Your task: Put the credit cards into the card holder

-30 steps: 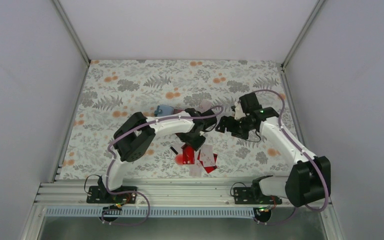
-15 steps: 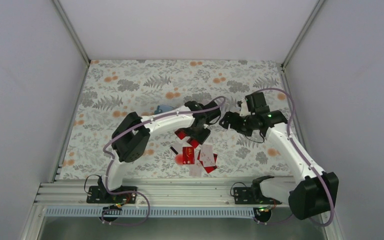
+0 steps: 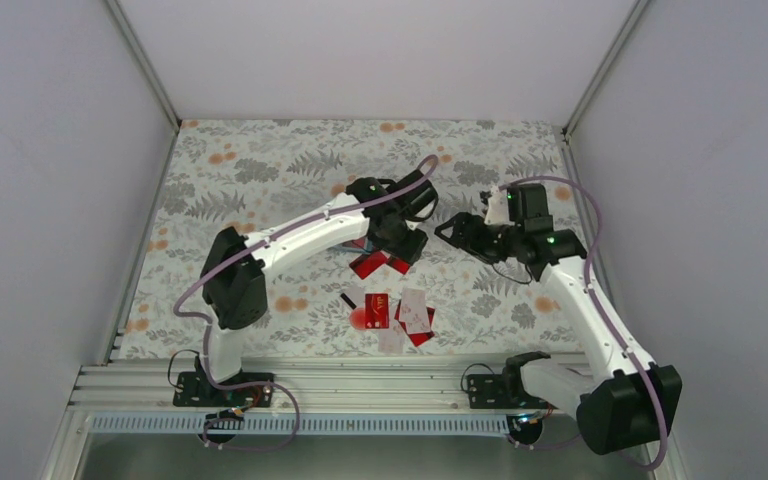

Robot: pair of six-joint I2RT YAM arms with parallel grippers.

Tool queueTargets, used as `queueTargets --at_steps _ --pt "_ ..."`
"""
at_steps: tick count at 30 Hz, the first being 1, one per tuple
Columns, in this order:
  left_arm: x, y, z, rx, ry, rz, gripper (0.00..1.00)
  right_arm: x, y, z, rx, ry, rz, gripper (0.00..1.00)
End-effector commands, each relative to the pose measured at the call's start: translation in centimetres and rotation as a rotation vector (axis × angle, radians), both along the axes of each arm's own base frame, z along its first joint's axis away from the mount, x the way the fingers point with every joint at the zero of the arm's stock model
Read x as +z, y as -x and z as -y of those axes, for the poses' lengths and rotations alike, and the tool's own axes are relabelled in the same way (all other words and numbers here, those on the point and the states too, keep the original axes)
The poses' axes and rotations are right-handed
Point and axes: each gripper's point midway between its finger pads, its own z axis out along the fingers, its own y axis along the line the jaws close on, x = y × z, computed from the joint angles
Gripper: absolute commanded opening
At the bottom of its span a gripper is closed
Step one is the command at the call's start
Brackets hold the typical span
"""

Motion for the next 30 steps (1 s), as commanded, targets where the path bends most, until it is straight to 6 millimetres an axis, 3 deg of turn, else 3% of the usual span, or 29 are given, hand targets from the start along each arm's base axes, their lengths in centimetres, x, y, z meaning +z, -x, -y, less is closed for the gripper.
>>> queueTargets --at_steps 1,17,30 --pt "3.3 0.3 0.4 0.003 0.077 0.004 0.54 1.2 0.2 -0.9 0.03 -0.105 0.024 0.77" --pt "7.4 0.6 1.7 -0.04 0.205 0.042 0.54 0.6 1.2 -3.2 0.165 -0.244 -0.038 0.63" --pt "7.9 0.9 2.5 -0.076 0.238 0.045 0.54 0.6 1.8 -4.4 0.254 -0.328 -0.068 0.44"
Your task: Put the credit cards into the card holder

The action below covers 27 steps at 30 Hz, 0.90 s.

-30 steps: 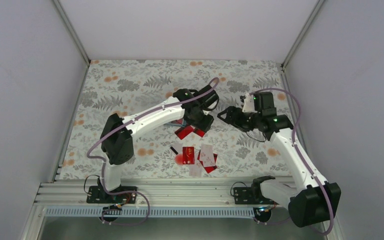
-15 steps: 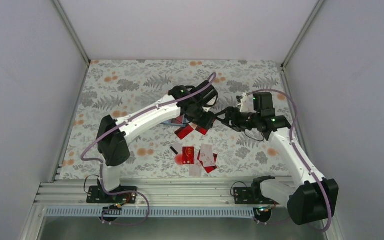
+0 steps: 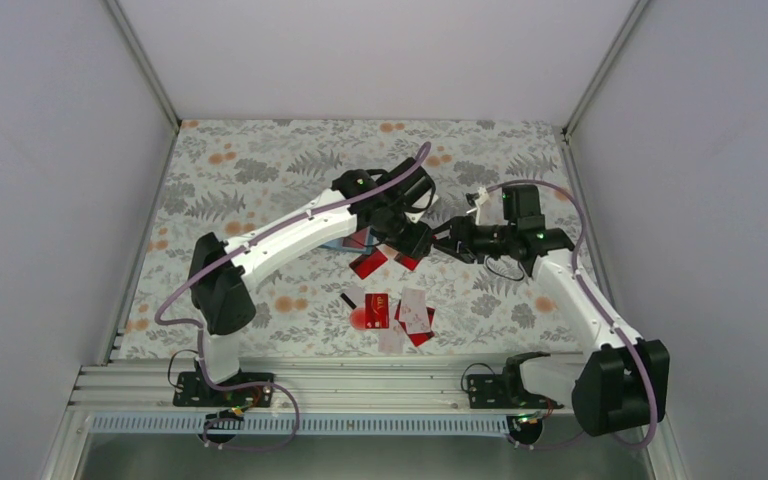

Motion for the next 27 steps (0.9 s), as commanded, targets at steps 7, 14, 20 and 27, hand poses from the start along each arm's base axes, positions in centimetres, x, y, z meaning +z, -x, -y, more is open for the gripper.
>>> queueTargets --at_steps 7,14,20,27 --pt "2.6 -0.5 1.5 -0.028 0.086 0.05 0.54 0.7 0.6 -1.0 0.09 -0.075 0.007 0.25" --pt "2.5 -0.6 1.9 -0.035 0.088 0.048 0.54 0.9 0.5 -1.2 0.113 -0.086 0.015 0.08" --pt "2.5 -1.0 1.9 -0.025 0.078 0.058 0.54 1.3 0.3 -1.3 0.12 -0.083 0.025 0.04" --pt "2.8 -1.3 1.3 0.004 0.063 0.08 0.7 2.2 0.2 -1.3 0.124 -0.085 0.062 0.04"
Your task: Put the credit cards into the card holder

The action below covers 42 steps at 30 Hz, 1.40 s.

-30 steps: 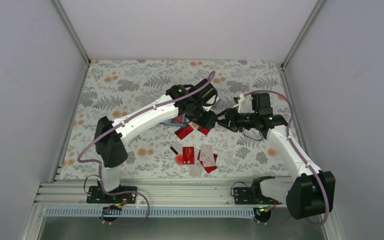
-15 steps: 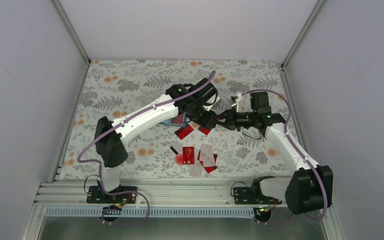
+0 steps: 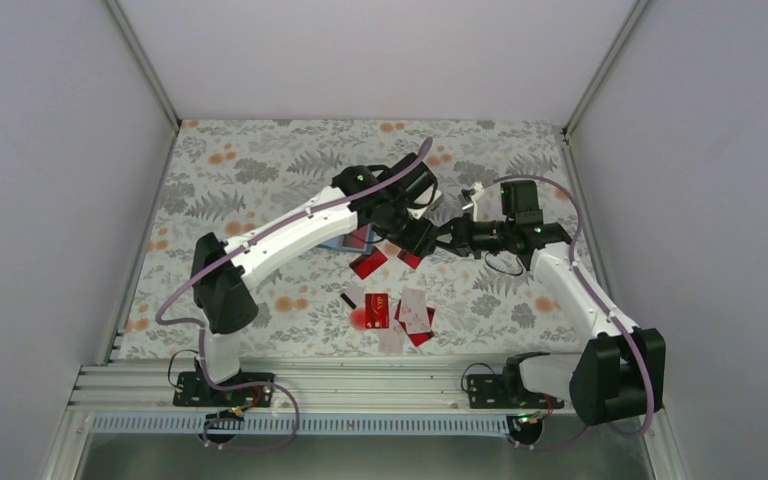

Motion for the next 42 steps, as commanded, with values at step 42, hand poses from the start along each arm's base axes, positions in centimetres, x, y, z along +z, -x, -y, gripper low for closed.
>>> queueTargets --at_steps 42 --pt "19.1 3.3 -10.3 -0.373 0.918 -0.053 0.68 17.4 2.9 -5.3 0.356 -0.311 0.355 0.04"
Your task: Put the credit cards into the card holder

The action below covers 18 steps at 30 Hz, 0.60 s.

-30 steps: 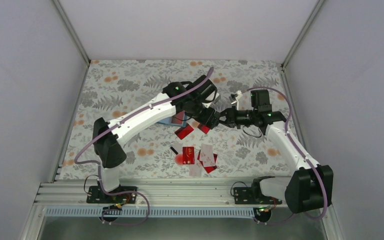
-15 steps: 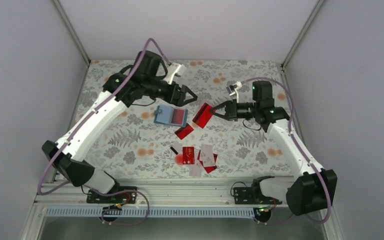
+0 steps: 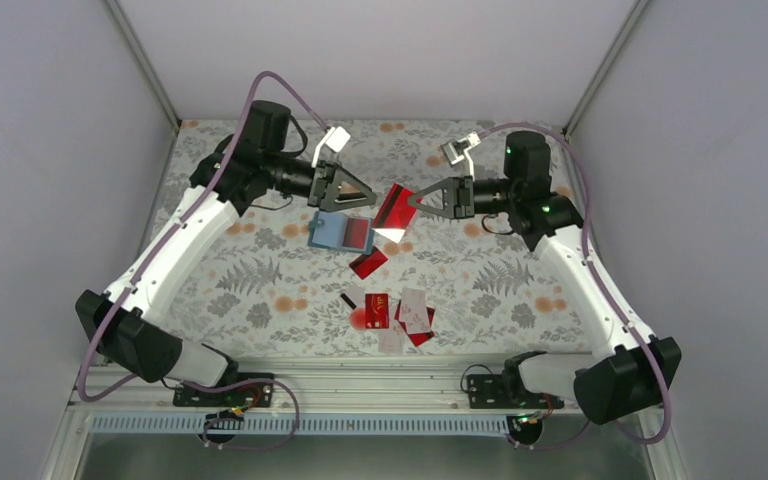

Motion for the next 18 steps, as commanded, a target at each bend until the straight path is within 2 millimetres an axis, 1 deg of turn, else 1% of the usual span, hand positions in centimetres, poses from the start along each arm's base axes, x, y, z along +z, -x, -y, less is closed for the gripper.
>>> queueTargets --at_steps 1,4,7,14,17,18 --pt "2.4 2.4 0.0 -0.141 0.115 0.035 0.67 1.9 0.5 -0.6 0.05 -0.03 0.025 0.04" --pt "1.9 2.4 0.2 -0.149 0.113 0.02 0.66 2.3 0.5 -0.8 0.058 -0.036 0.028 0.04" --pt "1.1 2.2 0.6 -0.159 0.105 -0.002 0.61 2.8 0.5 -1.0 0.064 -0.041 0.032 0.04" --pt "0.1 1.8 1.9 -0.17 0.089 -0.034 0.59 3.5 0.3 -1.1 0.066 -0.049 0.039 0.04" --pt "-0.2 1.6 2.4 -0.171 0.084 -0.045 0.49 3.7 0.1 -1.2 0.067 -0.051 0.043 0.04" --pt "-0.4 1.4 2.6 -0.166 0.079 -0.05 0.43 3.7 0.1 -1.2 0.068 -0.05 0.043 0.04"
